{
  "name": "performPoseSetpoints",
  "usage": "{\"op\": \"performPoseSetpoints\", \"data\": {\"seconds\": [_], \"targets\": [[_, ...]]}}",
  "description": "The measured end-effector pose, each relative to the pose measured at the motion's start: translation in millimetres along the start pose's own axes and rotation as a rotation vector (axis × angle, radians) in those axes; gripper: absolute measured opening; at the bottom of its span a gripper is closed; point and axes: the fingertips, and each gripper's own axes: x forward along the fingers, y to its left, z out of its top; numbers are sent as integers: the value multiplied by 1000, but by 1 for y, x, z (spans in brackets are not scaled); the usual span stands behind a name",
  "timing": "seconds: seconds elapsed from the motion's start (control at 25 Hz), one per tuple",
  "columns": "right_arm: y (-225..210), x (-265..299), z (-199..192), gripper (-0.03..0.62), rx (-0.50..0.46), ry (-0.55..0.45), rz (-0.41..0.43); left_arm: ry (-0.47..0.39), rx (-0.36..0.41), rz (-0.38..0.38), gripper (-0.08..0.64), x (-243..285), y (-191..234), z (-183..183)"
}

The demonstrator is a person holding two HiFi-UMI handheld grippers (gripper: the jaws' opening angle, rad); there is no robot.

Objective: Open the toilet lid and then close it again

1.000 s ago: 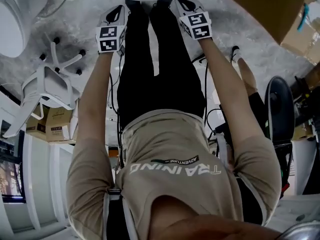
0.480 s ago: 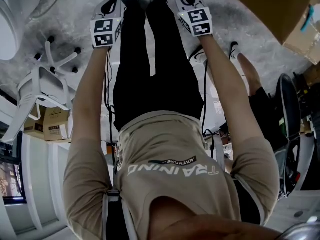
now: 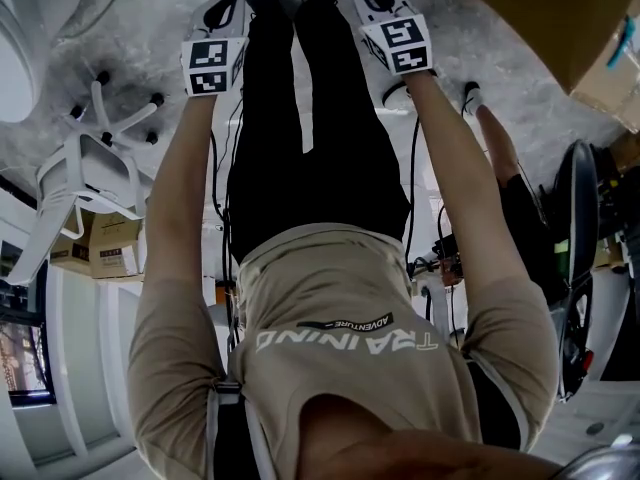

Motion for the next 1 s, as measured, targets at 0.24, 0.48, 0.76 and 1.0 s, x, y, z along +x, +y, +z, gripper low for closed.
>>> {"op": "performPoseSetpoints", "data": {"seconds": [0.24, 0.48, 0.76, 1.0], "targets": [[2, -8, 3, 12, 0, -10, 16, -5, 52, -29, 5, -6, -6, 4], [5, -18, 15, 12, -10, -11, 26, -15, 66, -40, 5, -17, -7, 14], [9, -46, 35, 12, -59, -35, 36, -53, 78, -40, 5, -40, -18, 37], [18, -70, 61, 12, -35, -25, 19, -87, 120, -54, 5, -67, -21, 60]]}}
